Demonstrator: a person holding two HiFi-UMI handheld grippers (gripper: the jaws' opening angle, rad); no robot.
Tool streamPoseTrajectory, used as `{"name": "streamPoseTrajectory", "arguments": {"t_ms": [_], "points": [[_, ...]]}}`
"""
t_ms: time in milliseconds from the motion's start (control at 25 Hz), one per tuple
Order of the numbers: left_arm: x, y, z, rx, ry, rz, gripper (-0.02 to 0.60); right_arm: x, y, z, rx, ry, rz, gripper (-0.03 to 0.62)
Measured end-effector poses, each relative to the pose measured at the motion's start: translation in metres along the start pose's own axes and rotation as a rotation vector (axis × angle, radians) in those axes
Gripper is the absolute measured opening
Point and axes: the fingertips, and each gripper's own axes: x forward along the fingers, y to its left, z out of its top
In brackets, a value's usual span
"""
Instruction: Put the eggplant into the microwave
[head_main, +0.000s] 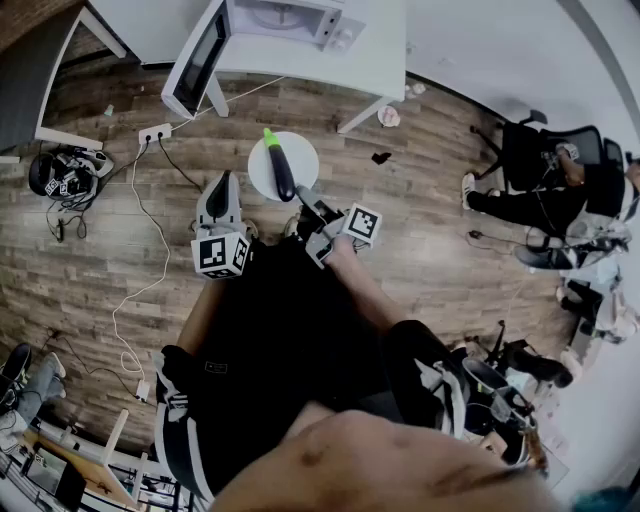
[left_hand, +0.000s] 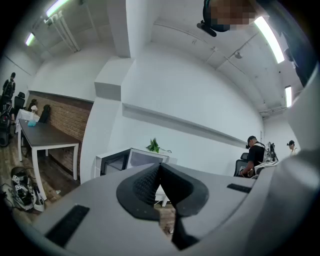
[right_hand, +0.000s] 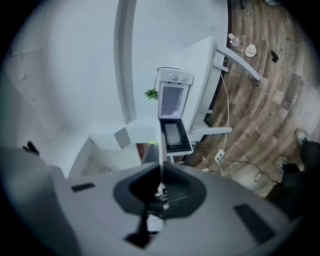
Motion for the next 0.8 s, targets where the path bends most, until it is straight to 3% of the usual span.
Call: {"name": "streamPoseTrajectory", "arguments": {"t_ms": [800], "points": [[-0.0059, 0.0049, -0.0024, -0.002, 0.002, -0.005, 0.032, 0.0062, 0.0030, -0.0078, 0.014, -0.009, 0.011, 0.041]]}}
